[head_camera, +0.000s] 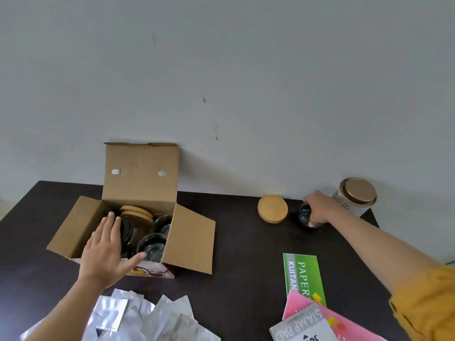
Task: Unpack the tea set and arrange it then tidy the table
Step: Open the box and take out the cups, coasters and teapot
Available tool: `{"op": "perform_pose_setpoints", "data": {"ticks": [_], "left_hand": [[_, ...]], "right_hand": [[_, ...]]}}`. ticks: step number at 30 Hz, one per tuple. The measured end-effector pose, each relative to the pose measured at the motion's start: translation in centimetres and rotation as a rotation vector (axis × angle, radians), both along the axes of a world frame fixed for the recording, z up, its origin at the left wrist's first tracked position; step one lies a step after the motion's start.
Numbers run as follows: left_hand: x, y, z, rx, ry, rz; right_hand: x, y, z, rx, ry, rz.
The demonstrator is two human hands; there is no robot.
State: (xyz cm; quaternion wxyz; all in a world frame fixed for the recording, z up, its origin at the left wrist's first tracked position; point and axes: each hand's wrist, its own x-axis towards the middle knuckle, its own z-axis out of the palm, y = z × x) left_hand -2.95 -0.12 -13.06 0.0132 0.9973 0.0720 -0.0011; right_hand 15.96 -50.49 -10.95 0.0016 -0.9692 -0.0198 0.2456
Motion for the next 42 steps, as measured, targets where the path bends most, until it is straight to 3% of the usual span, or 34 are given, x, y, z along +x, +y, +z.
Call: {"op": "perform_pose_setpoints", "data": {"ticks": [6, 17, 23, 27, 33, 35, 38, 42], "left_hand": [[0.0, -0.1, 0.1, 0.008, 0.002, 0.008], [0.1, 0.0, -0.2, 0.014, -0.036, 0.002], [0.0, -0.1, -0.2, 0.003, -0.064, -0.004], [0.0, 0.3, -0.2, -0.016, -0.059, -0.009], [-0.3, 0.7, 0.2, -0.081, -0.036, -0.031], [-0.5, 0.7, 0.6, -0.094, -0.032, -0.036], [-0.7, 0.8, 0.8, -0.13, -0.036, -0.047], [-0.7, 1.0, 0.6, -0.17, -0.049, -0.077]], "right_hand": [[2.3, -0.9, -0.2, -0.045, -0.084, 0.089], [1.9, -0.5, 0.2, -0.11, -0.067, 0.14], [-1.1, 4.9, 2.9, -0.051, -0.054, 0.172], [-4.8, 12.1, 5.2, 0.115, -0.055, 0.218], [-11.2, 25.7, 8.3, 0.662, 0.05, 0.124], [-12.0, 29.9, 8.1, 0.754, 0.064, 0.074], [-12.3, 34.6, 7.2, 0.629, 0.085, 0.101], [-12.9, 37.7, 6.8, 0.242, 0.134, 0.221]]}}
